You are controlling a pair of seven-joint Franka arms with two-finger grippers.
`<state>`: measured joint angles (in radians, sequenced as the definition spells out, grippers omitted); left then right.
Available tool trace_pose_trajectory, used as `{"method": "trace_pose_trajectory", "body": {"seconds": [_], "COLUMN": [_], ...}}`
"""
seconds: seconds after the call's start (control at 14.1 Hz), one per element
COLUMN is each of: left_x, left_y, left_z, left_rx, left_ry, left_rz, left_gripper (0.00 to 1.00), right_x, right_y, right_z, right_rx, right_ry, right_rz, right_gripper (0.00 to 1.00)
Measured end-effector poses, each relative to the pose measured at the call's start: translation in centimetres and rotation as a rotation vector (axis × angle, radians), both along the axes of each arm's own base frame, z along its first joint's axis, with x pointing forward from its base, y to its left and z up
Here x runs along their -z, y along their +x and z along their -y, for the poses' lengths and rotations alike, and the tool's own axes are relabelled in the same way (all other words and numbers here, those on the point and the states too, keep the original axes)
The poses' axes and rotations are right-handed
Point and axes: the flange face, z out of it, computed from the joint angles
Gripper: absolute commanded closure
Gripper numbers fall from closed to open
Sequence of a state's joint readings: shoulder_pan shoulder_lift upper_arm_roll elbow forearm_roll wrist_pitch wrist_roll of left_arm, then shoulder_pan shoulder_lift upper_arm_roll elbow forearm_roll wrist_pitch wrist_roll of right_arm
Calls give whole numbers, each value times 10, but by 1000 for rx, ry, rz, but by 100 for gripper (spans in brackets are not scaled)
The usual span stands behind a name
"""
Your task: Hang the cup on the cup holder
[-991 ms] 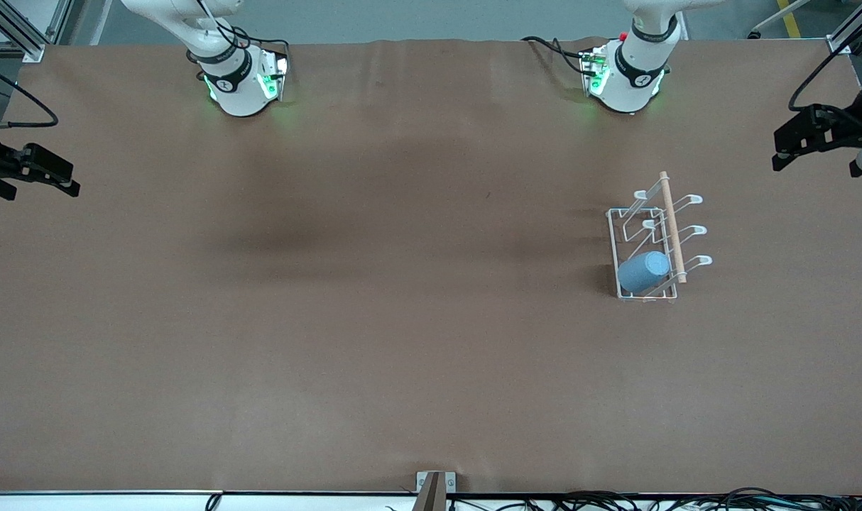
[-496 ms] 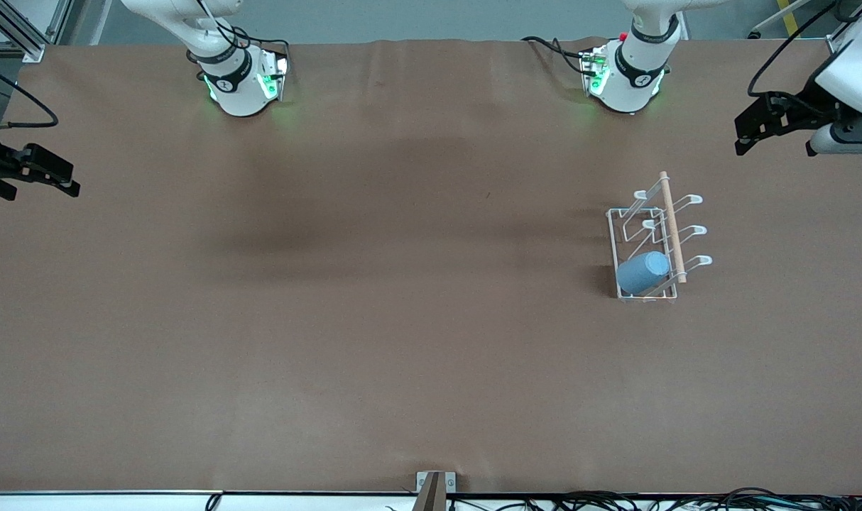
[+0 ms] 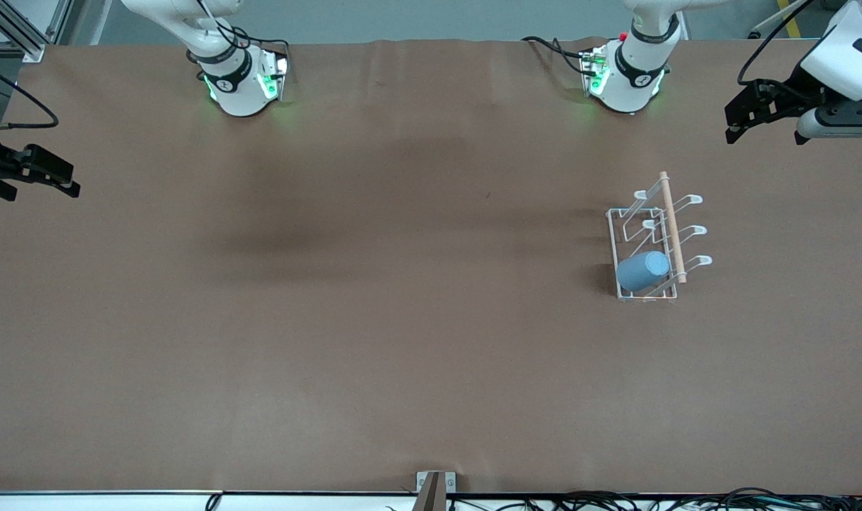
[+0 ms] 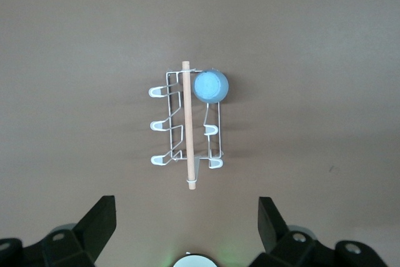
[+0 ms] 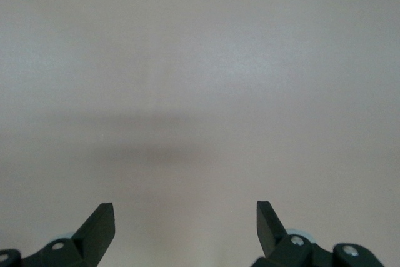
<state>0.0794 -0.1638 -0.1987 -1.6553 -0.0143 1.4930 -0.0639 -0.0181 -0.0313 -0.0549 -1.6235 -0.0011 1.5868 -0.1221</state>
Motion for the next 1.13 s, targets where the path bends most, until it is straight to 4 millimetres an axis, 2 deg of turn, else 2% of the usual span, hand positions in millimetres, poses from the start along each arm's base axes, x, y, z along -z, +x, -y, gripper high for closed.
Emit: {"method": "trace_pose_trajectory", "body": {"seconds": [0.28,0.71,1.13], "left_x": [5,9,10], "left_y": [4,21,25], "left_z": [-16,-14,-16], "left_rx": [-23,-23,-23], "left_ry": [-30,-37,-27], "left_rz": [-11,-5,-4], "left_gripper": [0,0,0], "right_x": [0,1,1], "right_y": [0,1,1], "right_z": [0,0,0], "right_rx": [0,0,0], "right_ry": [0,0,0], "right_rz": [1,1,1], "right_gripper": [0,0,0]}}
